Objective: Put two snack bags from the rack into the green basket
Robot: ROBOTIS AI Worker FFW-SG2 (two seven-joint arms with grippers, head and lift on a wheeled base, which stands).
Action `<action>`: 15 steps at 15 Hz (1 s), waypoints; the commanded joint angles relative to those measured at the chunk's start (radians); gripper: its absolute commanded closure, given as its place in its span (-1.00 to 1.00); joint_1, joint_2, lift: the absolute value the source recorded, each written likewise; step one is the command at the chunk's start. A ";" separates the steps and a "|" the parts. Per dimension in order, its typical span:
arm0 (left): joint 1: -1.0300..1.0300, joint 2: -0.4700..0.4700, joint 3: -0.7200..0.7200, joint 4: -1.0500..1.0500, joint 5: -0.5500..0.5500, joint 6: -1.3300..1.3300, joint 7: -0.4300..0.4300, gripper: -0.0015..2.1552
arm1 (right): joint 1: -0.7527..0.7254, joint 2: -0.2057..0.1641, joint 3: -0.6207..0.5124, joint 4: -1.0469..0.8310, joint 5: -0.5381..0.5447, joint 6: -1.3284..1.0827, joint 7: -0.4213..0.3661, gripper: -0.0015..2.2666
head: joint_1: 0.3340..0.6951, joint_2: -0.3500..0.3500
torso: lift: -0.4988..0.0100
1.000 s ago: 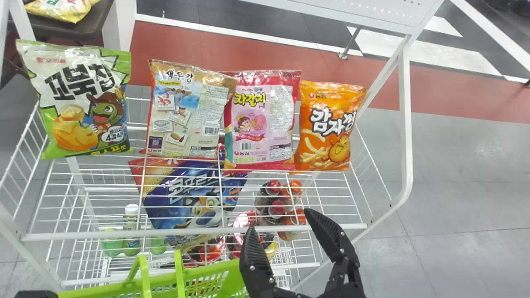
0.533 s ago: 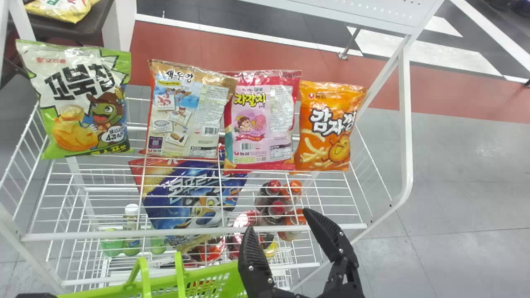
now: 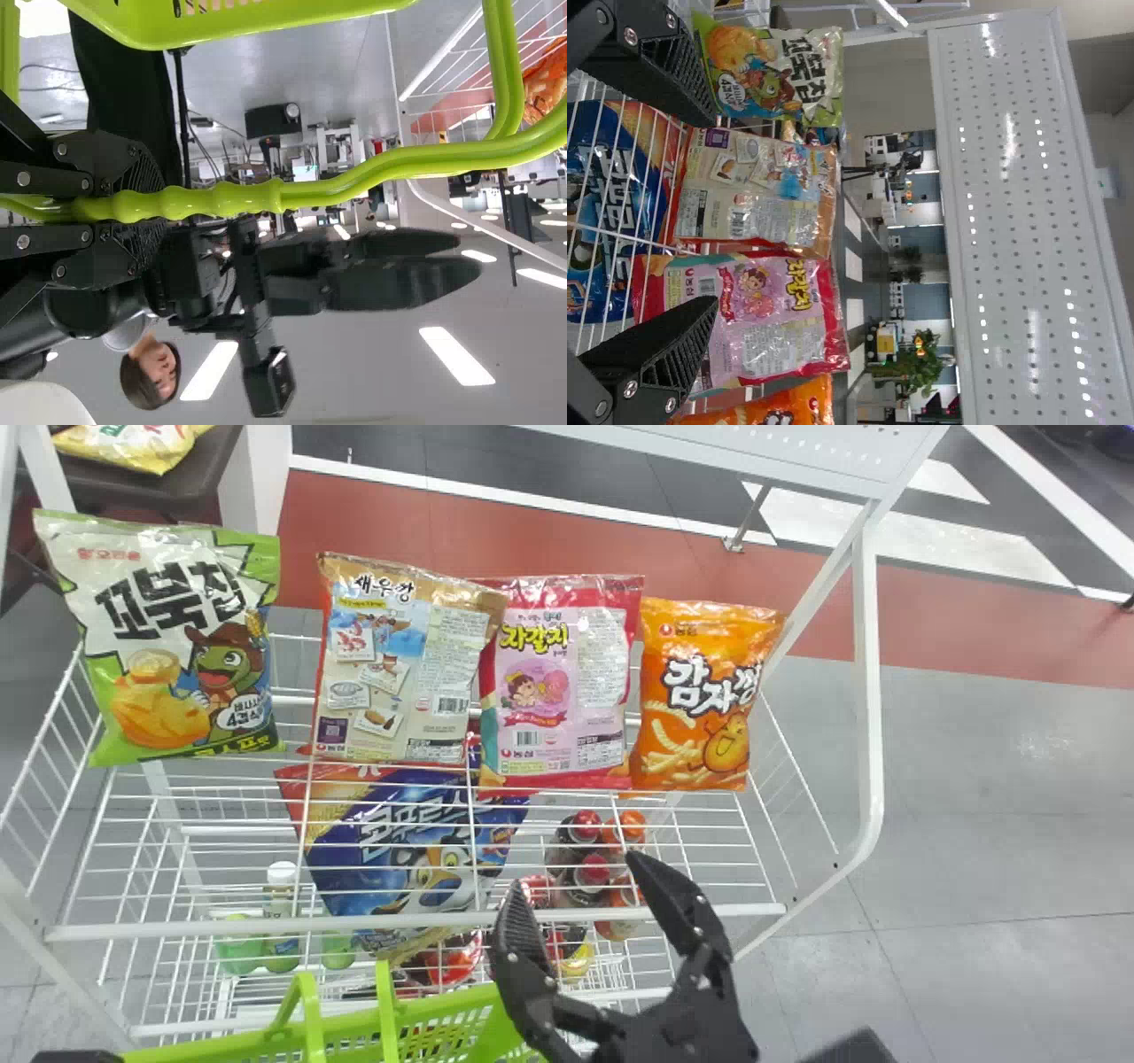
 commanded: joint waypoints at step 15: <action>0.015 0.045 -0.002 -0.032 0.011 0.001 -0.006 0.13 | -0.676 0.044 0.117 0.356 -0.039 0.430 -0.127 -0.90 | 1.00 -0.54 | 0.95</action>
